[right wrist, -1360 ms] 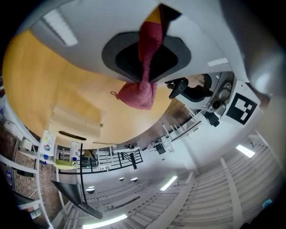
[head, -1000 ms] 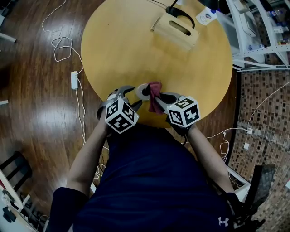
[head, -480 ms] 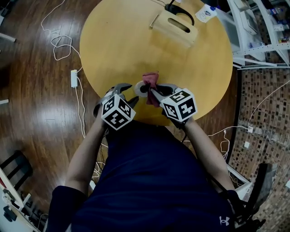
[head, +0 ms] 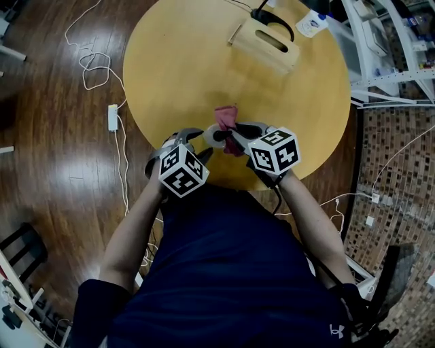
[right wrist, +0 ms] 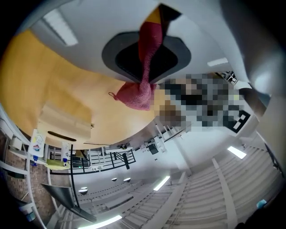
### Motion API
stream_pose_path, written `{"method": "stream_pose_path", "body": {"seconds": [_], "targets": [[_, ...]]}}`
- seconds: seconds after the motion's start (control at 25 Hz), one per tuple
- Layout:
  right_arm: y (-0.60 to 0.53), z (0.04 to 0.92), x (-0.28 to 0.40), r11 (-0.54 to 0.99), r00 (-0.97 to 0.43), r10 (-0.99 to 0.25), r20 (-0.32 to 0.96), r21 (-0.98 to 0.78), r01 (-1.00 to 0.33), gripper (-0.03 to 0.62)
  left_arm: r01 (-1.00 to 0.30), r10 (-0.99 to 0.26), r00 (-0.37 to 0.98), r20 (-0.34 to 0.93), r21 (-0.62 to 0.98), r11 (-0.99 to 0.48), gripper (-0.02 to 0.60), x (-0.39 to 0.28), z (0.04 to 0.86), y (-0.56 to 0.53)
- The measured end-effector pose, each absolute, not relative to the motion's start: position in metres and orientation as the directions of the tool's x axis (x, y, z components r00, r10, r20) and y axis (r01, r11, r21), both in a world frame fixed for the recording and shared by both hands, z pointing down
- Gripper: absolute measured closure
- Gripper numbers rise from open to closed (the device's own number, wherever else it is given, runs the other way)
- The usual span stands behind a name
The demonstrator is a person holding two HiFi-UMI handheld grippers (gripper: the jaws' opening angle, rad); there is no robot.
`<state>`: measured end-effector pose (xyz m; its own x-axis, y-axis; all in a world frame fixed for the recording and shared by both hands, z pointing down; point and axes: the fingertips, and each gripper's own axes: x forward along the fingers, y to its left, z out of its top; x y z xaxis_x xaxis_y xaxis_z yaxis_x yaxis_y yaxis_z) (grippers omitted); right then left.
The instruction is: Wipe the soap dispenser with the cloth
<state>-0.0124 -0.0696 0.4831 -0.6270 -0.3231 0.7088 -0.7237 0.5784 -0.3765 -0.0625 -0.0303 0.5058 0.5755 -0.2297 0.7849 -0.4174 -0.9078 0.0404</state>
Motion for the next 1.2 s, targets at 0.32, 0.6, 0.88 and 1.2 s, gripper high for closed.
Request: {"method": "stream_pose_path", "body": {"seconds": [0.32, 0.6, 0.88, 1.2], "targets": [[-0.062, 0.479, 0.007, 0.536, -0.615, -0.336, 0.713, -0.392, -0.747, 0.539, -0.444, -0.281, 0.588, 0.759, 0.013, -0.896, 0.456, -0.076, 0.495, -0.041], [-0.078, 0.483, -0.020, 0.632, -0.654, -0.288, 0.699, -0.375, -0.678, 0.537, -0.412, -0.220, 0.615, 0.757, 0.070, -0.909, 0.400, -0.059, 0.495, -0.019], [-0.050, 0.484, -0.001, 0.609, -0.676, -0.231, 0.700, -0.438, -0.661, 0.539, -0.471, -0.236, 0.634, 0.737, 0.126, -0.873, 0.445, -0.066, 0.501, -0.027], [-0.079, 0.482, -0.022, 0.764, -0.628, -0.187, 0.756, -0.290, -0.577, 0.537, -0.433, -0.222, 0.633, 0.742, 0.102, -0.895, 0.449, -0.060, 0.501, -0.025]]}}
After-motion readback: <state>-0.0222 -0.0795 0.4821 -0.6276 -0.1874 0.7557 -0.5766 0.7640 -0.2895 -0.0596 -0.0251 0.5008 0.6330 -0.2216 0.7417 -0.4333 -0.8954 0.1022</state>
